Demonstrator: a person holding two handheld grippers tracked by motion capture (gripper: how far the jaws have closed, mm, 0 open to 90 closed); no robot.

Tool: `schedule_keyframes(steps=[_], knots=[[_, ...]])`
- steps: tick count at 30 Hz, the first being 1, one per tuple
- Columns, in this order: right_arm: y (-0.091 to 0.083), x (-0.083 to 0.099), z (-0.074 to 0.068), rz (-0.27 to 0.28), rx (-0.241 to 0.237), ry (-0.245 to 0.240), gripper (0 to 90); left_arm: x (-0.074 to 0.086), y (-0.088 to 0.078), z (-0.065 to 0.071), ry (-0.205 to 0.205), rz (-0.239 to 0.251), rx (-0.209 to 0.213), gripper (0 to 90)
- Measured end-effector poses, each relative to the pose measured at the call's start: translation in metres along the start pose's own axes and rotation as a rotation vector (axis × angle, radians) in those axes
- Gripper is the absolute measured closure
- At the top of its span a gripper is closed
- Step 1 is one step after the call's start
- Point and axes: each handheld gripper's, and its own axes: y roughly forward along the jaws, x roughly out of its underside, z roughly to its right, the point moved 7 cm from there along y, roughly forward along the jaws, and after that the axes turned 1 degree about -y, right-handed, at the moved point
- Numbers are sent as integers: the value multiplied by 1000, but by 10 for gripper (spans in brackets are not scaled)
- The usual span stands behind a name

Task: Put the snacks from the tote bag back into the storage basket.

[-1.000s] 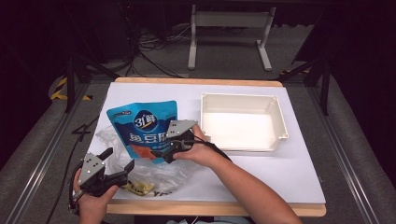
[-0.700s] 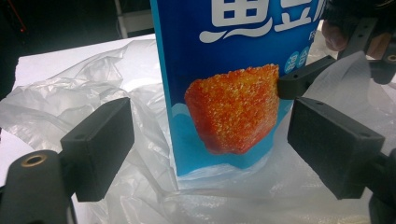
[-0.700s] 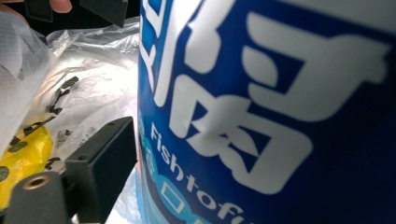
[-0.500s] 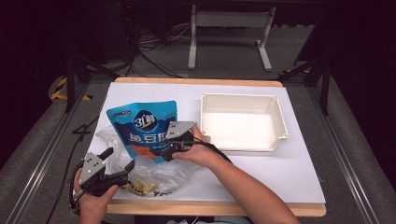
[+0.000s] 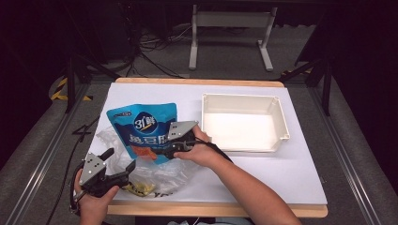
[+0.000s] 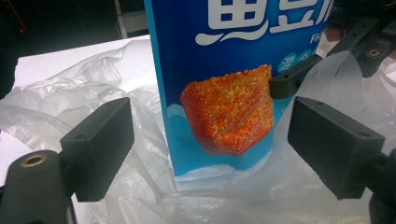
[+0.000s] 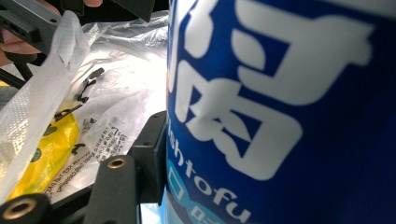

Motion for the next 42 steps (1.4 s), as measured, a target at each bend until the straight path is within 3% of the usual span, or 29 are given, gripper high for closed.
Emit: schedule_keyframes(steps=[20, 42], knots=[[-2, -10, 0, -39, 2, 0, 497, -1, 1, -1, 0, 5, 2, 152], [-28, -41, 7, -9, 16, 3, 500, -2, 2, 0, 2, 7, 8, 153]])
